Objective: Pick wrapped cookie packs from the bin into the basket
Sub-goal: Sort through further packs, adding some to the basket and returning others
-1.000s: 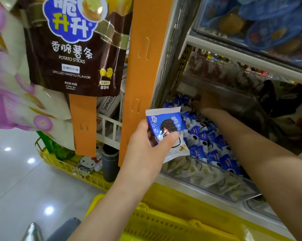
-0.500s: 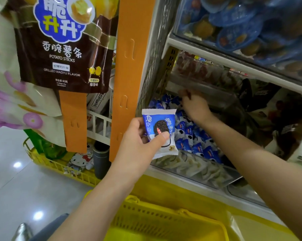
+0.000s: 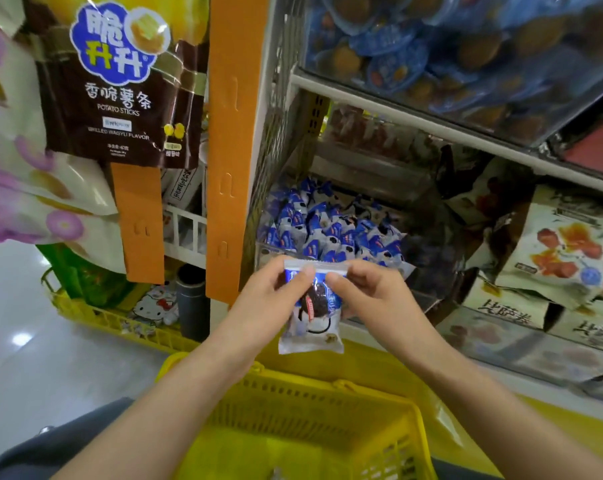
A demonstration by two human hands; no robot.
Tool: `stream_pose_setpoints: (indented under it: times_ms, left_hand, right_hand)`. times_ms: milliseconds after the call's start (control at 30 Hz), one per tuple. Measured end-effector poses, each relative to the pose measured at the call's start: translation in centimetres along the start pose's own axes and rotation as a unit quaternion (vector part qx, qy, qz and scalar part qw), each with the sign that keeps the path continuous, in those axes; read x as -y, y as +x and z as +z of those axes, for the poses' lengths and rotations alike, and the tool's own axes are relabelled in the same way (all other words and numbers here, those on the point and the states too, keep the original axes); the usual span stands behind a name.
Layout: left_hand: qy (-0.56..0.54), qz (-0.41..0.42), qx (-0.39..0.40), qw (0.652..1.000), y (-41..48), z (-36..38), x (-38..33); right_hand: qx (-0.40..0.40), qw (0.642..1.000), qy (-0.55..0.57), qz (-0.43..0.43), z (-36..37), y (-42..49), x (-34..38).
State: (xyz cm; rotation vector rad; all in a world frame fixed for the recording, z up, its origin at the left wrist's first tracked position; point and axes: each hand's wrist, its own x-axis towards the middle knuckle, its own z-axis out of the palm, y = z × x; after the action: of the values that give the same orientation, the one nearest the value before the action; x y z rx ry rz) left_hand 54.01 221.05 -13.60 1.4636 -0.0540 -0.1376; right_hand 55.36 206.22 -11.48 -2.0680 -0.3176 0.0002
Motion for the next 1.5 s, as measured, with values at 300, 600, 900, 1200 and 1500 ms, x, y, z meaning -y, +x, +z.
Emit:
stream_pose_setpoints:
  times_ms: [300, 600, 900, 1200, 1500]
  left_hand:
    - [0.007, -0.076, -0.020, 0.997, -0.1, 0.9, 1.5]
    - [-0.072, -0.063, -0.004, 0.995, -0.3, 1.7, 0.9]
    - [0.082, 0.100, -0.105, 0.986, 0.0, 0.7, 1.1]
    - [0.271, 0.141, -0.005, 0.952, -1.1, 1.3, 1.3]
    - [0.196, 0.061, 0.013, 0.979, -1.0, 1.7, 1.1]
  right_hand:
    - [-0.068, 0.970, -0.176, -0.152, 0.5, -2.3, -2.5]
    - [-0.120, 0.958, 0.244, 0.092, -1.0, -2.4, -2.4]
    - [0.091, 0.985, 0.037, 0.139, -0.3, -4.1, -3.6]
    - [-0.052, 0.998, -0.008, -0.024, 0.2, -4.7, -3.5]
    - [-0.100, 0.981, -0.131, -0.103, 0.3, -4.6, -3.3]
